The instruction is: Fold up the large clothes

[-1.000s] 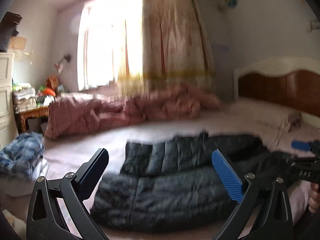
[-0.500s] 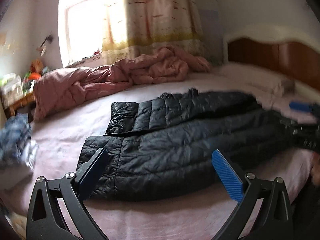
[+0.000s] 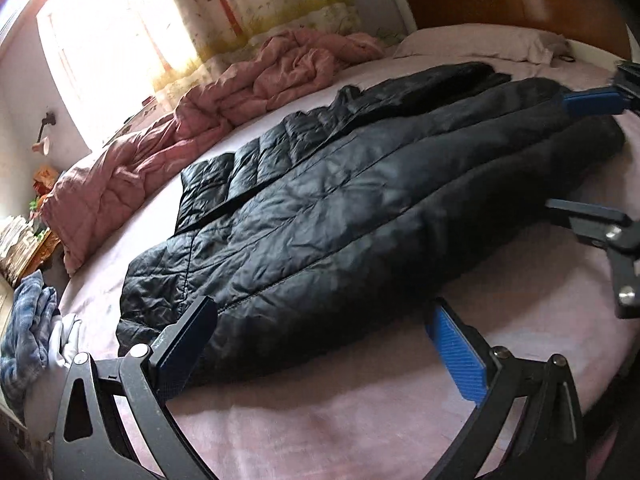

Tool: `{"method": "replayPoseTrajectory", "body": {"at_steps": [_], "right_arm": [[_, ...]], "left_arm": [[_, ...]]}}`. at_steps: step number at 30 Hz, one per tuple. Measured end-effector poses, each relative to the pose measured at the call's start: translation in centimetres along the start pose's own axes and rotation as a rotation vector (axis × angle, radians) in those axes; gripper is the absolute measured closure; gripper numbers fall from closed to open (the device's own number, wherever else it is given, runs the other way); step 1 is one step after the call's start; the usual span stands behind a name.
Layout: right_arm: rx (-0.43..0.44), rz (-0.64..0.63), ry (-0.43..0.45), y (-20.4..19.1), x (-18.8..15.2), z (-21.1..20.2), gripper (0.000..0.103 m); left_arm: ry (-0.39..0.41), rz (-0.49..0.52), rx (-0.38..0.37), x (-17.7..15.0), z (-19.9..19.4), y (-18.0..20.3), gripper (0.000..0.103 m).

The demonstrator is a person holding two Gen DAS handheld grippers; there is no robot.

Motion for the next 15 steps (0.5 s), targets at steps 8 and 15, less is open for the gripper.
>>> {"method": "replayPoseTrajectory", "body": {"at_steps": [8,15], "right_arm": [[-0.176,-0.069,-0.085,0.9,-1.8,2.9,0.018],[-0.292,0.023,-0.141,5.3,-2.8,4.2,0.018]], "left_arm": [[-0.065,-0.094,0.080,-0.9,1.5,-3.3,0.000],[-0.124,-0.205,0.256,-2.5,3.0,-8.9,0.000]]}}
Point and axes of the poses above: each gripper's, at about its wrist camera, not at the fingertips, and z roughly the way its jaws point, y to its right, x to its top, the point moved 2 cm from there along z, roughly the way its jaws point, and after that the axes turned 9 degrees about y, right-handed, at the moved point
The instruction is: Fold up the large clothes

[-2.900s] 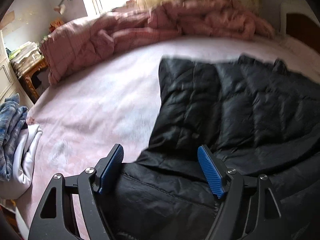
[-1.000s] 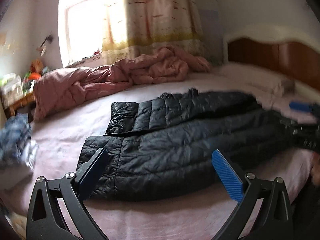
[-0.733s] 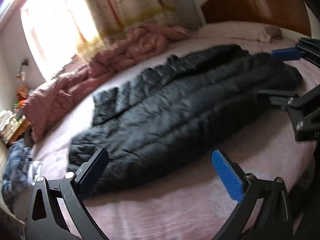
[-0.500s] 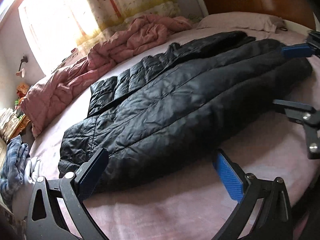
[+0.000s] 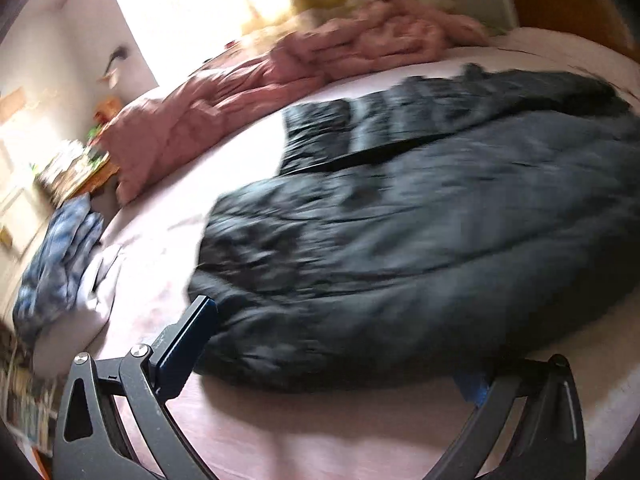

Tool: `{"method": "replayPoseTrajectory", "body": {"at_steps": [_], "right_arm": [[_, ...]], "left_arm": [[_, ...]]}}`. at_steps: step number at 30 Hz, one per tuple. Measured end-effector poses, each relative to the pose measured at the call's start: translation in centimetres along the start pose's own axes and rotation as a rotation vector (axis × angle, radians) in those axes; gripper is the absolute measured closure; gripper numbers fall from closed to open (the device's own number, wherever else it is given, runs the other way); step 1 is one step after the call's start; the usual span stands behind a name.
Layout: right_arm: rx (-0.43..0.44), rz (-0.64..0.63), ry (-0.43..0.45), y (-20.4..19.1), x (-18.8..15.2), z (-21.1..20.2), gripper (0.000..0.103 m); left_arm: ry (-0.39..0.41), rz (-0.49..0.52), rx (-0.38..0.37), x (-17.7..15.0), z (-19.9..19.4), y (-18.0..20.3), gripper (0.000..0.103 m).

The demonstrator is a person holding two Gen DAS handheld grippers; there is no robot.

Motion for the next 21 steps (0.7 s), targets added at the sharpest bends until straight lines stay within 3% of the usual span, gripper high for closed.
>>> {"method": "replayPoseTrajectory", "body": {"at_steps": [5,13,15,18,21], "right_arm": [[-0.068,0.065,-0.017,2.6,-0.3,0.8,0.018],[-0.014,0.262,-0.003,6.4,-0.2,0.6,0.018],[0.002,0.289,-0.004,6.6,-0.2,0.6,0.018],[0.011,0.298,-0.003,6.8,-0.2,0.7,0.018],[0.015,0.286,0.002,6.5,-0.2,0.6,0.021]], "left_arm": [[-0.005,-0.098,0.009,0.0,0.9,-2.5,0.000],[0.189,-0.105,0.062,1.3,-2.3,-3.1,0.000],[0.241,-0.066,0.087,1.3,-3.1,-2.8,0.000],[0.273,-0.003,0.062,1.4,-3.6,-1.6,0.001],[0.280,0.054,0.035,1.2,-3.7,-0.2,0.010]]}}
Point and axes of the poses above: each gripper's, at about its wrist camera, not at the fingertips, and z roughly the way its jaws point, y to its right, x to its top, the point moved 2 cm from there along z, roughly the way its jaws point, and after that the axes turned 9 degrees about y, right-handed, at the moved point
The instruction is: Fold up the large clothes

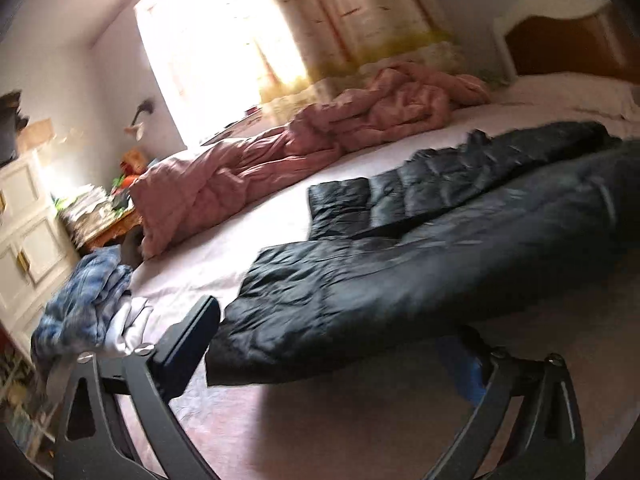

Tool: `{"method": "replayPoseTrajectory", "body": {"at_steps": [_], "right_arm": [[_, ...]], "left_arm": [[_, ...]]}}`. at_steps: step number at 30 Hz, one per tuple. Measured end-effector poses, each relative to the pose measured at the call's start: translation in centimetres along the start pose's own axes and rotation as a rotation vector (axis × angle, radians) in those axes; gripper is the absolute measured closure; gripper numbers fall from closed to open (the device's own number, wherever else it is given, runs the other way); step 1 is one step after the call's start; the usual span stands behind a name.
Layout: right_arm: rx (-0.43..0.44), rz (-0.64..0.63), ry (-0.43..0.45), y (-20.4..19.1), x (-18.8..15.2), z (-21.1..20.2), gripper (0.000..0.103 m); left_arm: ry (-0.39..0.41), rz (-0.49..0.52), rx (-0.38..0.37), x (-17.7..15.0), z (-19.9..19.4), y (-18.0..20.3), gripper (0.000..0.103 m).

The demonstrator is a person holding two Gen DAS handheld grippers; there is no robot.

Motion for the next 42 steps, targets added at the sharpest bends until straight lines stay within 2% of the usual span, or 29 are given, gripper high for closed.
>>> {"method": "replayPoseTrajectory", "body": {"at_steps": [1,2,3,5,7,9,11,14,16,20,23,26,28,31,33,35,36,38,40,42], "right_arm": [[0.007,-0.008,0.003,-0.2,0.0,-0.1,0.026],[0.016,-0.013,0.004,-0.3,-0.1,-0.3,0.034],[0.036,-0.023,0.003,-0.6,-0.2,-0.4,0.047],[0.039,-0.031,0.014,-1.1,-0.1,-0.7,0.057],[0.009,-0.055,0.051,-1.6,0.1,-1.2,0.068],[0.001,-0.072,0.083,-1.7,0.3,-1.7,0.078],[0.008,-0.059,0.107,-1.4,0.6,-2.4,0.083],[0.014,-0.037,0.137,-0.8,1.7,-4.4,0.084],[0.044,0.025,0.148,0.2,2.4,-6.4,0.084],[0.096,0.042,0.160,0.9,2.7,-10.3,0.084],[0.120,0.004,0.108,0.6,2.8,-11.9,0.083],[0.162,0.029,0.068,0.9,3.4,-11.9,0.080],[0.129,0.017,0.059,1.0,4.2,-10.9,0.076],[0.089,0.005,0.078,1.3,5.7,-9.0,0.057],[0.055,-0.001,0.096,1.6,7.5,-7.0,0.044],[0.028,-0.018,0.114,1.5,9.5,-4.4,0.041],[0.026,-0.020,0.110,1.4,10.2,-3.1,0.041],[0.035,0.008,0.063,1.4,11.5,1.0,0.041],[0.050,0.060,0.026,1.7,12.0,4.1,0.040],[0.056,0.096,0.008,2.3,11.9,6.0,0.040]], "left_arm": [[0.003,0.018,-0.004,0.0,-0.1,0.4,0.027],[0.002,0.035,-0.016,0.0,-0.1,0.8,0.056],[-0.012,0.057,-0.028,-0.1,0.1,1.4,0.070],[-0.020,0.068,-0.028,-0.1,-0.1,1.8,0.080],[-0.015,0.057,-0.041,0.1,-0.6,1.5,0.082],[-0.014,0.012,-0.057,0.7,-1.3,0.8,0.082],[-0.027,-0.036,-0.076,1.7,-2.4,-0.2,0.083],[-0.011,-0.085,-0.096,3.0,-4.7,-1.5,0.083],[0.000,-0.102,-0.102,3.6,-6.4,-2.5,0.083],[-0.065,-0.126,-0.133,4.4,-8.4,-4.1,0.080],[-0.117,-0.143,-0.167,4.7,-8.7,-4.9,0.078],[-0.134,-0.169,-0.186,5.2,-7.3,-5.1,0.074],[-0.139,-0.162,-0.171,6.2,-5.6,-5.1,0.074],[-0.137,-0.132,-0.148,8.3,-2.4,-4.6,0.072],[-0.100,-0.094,-0.135,9.7,0.0,-3.9,0.067],[-0.083,-0.083,-0.096,10.8,2.5,-3.5,0.058],[-0.062,-0.098,-0.101,11.4,4.0,-3.3,0.054],[-0.044,-0.127,-0.093,11.9,6.3,-3.3,0.028],[-0.045,-0.164,-0.076,11.8,7.9,-3.9,0.026],[-0.068,-0.229,-0.106,11.1,8.3,-5.0,0.020]]}}
Point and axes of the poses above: each gripper's, at about its wrist camera, not at the fingertips, and z roughly the way its jaws point, y to its right, x to its top, the point moved 2 cm from there along z, roughly the way its jaws point, and after that the axes turned 9 degrees about y, right-handed, at the moved point
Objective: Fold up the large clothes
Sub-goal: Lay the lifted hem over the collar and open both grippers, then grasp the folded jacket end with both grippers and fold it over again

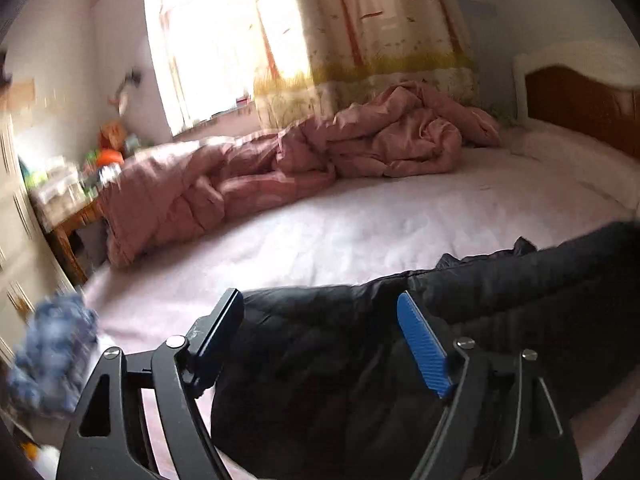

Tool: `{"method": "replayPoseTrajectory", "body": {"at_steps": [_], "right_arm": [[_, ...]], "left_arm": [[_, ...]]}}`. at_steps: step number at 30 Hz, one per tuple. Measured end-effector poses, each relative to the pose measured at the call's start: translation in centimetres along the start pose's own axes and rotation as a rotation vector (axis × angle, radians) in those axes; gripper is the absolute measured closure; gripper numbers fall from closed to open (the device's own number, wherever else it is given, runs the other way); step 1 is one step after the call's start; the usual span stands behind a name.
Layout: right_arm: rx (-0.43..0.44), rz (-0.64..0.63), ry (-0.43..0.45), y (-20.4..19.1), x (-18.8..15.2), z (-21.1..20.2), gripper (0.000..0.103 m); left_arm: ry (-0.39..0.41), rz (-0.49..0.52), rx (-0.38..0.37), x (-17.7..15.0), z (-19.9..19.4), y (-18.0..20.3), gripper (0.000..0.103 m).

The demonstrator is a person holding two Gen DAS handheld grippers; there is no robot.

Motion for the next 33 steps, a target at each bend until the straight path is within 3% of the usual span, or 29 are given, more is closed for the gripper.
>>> {"method": "replayPoseTrajectory", "body": {"at_steps": [2,5,9,14,18,19,20,22,23,24,25,26,29,33], "right_arm": [[0.026,0.027,0.015,0.6,-0.6,0.2,0.036],[0.085,0.063,0.071,1.6,-1.7,-0.5,0.020],[0.130,0.113,0.092,3.8,-2.8,-1.4,0.019],[0.088,0.201,0.106,7.2,-4.1,-2.1,0.019],[0.086,0.262,0.048,8.8,-5.7,-0.5,0.019],[0.082,0.290,0.038,9.2,-6.1,-0.1,0.019],[0.091,0.326,0.021,9.6,-6.5,0.6,0.019],[0.165,0.397,-0.030,9.9,-7.3,2.0,0.020],[0.215,0.429,-0.053,10.0,-7.6,2.6,0.042],[0.283,0.453,-0.068,9.7,-7.8,3.1,0.079],[0.316,0.451,-0.072,9.4,-7.7,3.3,0.091],[0.312,0.397,-0.041,8.6,-7.2,3.3,0.094],[0.186,0.239,0.093,6.8,-5.0,2.3,0.096],[0.160,0.298,0.113,6.9,-1.9,3.3,0.096]], "left_arm": [[0.013,-0.091,-0.029,-0.8,-0.4,-1.7,0.006],[-0.015,-0.138,-0.049,-2.3,0.2,-3.4,0.005],[-0.093,-0.192,-0.006,-4.4,2.6,-5.3,0.005],[-0.231,-0.319,-0.166,-6.8,5.0,-6.2,0.005],[-0.273,-0.316,-0.195,-8.4,6.4,-5.5,0.005],[-0.269,-0.331,-0.212,-8.6,6.5,-5.4,0.014],[-0.260,-0.357,-0.249,-8.6,6.5,-5.4,0.034],[-0.236,-0.381,-0.299,-8.2,6.3,-5.1,0.061],[-0.198,-0.370,-0.287,-7.9,5.8,-5.1,0.079],[-0.157,-0.342,-0.271,-7.3,5.3,-4.9,0.083],[-0.140,-0.325,-0.265,-6.8,5.1,-4.6,0.089],[-0.124,-0.328,-0.270,-6.1,4.8,-4.5,0.092],[-0.072,-0.301,-0.241,-3.7,4.4,-4.3,0.092],[-0.086,-0.275,-0.207,-1.6,6.7,-4.2,0.091]]}}
Point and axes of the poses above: each gripper's, at about its wrist camera, not at the fingertips, and z roughly the way its jaws point, y to its right, x to its top, the point moved 2 cm from there along z, roughly the way its jaws point, and after that the axes turned 9 degrees about y, right-handed, at the moved point
